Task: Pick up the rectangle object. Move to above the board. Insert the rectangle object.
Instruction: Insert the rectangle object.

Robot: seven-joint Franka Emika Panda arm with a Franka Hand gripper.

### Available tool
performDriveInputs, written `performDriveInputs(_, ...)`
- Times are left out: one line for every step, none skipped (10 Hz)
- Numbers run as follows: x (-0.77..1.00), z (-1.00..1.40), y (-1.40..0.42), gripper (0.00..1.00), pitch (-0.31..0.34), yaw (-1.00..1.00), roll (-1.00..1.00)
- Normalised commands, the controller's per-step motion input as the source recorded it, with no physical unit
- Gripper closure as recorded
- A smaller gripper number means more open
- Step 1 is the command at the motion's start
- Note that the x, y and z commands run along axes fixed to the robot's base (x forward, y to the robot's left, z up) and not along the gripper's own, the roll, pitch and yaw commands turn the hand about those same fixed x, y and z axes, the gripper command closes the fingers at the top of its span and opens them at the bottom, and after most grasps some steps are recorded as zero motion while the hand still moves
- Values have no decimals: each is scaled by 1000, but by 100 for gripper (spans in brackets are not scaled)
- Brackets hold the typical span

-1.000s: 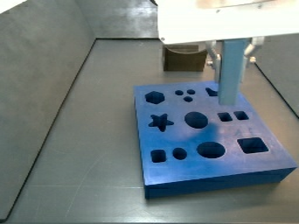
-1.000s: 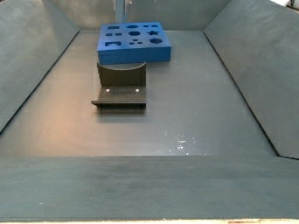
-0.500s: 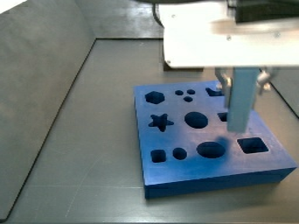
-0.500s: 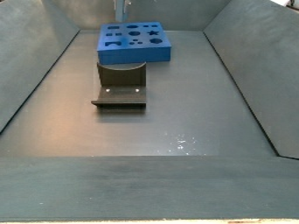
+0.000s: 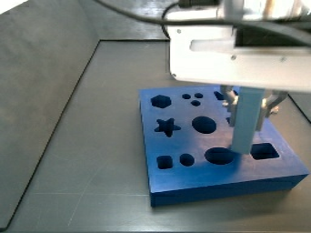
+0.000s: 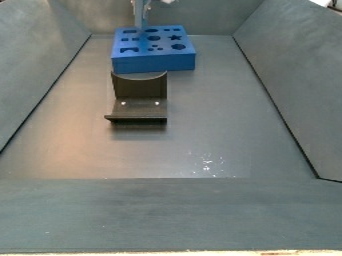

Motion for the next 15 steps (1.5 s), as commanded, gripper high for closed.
performDriveInputs(0, 0, -37, 100, 0, -974, 0)
performDriveInputs(0, 0, 0, 100, 0, -11, 0)
performDriveInputs(-31, 0, 0, 100, -31, 0, 0)
performDriveInputs(31, 1000, 169, 100, -169, -254, -174)
performDriveInputs(406, 1000, 154, 100, -29, -63, 0)
performDriveInputs(354, 1000, 117, 100, -60, -211, 0)
performDriveInputs(-20, 409, 0, 100, -251, -149, 0)
performDriveInputs(123, 277, -60, 100, -129, -551, 34)
performDriveInputs(0, 306, 0, 100, 0, -1000, 17)
performDriveInputs(0, 300, 0, 100, 0, -1000, 14)
performDriveInputs(0, 294, 0, 100, 0, -1000, 6)
performDriveInputs(0, 294, 0, 100, 0, -1000, 9)
performDriveInputs(0, 294, 0, 100, 0, -1000, 3)
performDriveInputs(0, 274, 0, 100, -31, -1000, 11)
performDriveInputs(0, 109, -94, 100, -103, -469, 0)
